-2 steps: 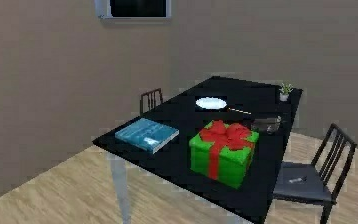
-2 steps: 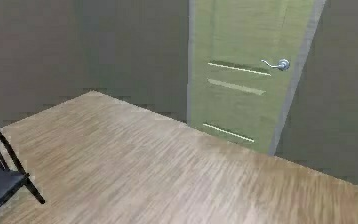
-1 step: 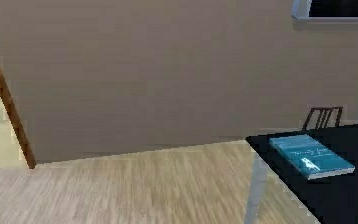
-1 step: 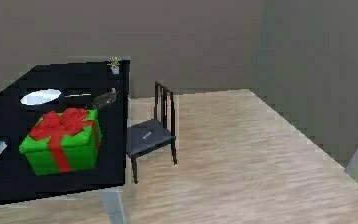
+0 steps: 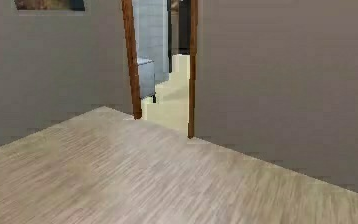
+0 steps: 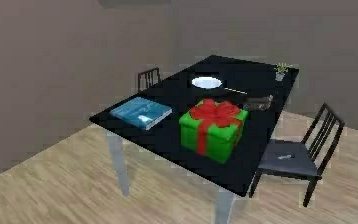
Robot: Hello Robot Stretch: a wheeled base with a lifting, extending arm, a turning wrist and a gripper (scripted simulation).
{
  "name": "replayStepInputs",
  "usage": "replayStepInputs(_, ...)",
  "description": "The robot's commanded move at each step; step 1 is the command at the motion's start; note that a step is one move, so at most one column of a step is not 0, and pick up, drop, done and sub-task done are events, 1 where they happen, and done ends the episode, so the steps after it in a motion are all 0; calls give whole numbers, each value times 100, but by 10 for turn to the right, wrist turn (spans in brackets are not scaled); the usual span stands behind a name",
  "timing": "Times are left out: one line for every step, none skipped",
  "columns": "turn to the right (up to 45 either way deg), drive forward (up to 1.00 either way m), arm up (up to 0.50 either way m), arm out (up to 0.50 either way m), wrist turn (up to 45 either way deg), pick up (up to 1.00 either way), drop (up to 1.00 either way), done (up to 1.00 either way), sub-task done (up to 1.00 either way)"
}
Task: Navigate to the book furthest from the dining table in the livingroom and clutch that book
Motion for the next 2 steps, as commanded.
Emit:
replayStepInputs(-450, 0, 0, 0, 0, 0, 0, 0, 0)
replayStepInputs(-180, 0, 0, 0, 0, 0, 0, 0, 0)
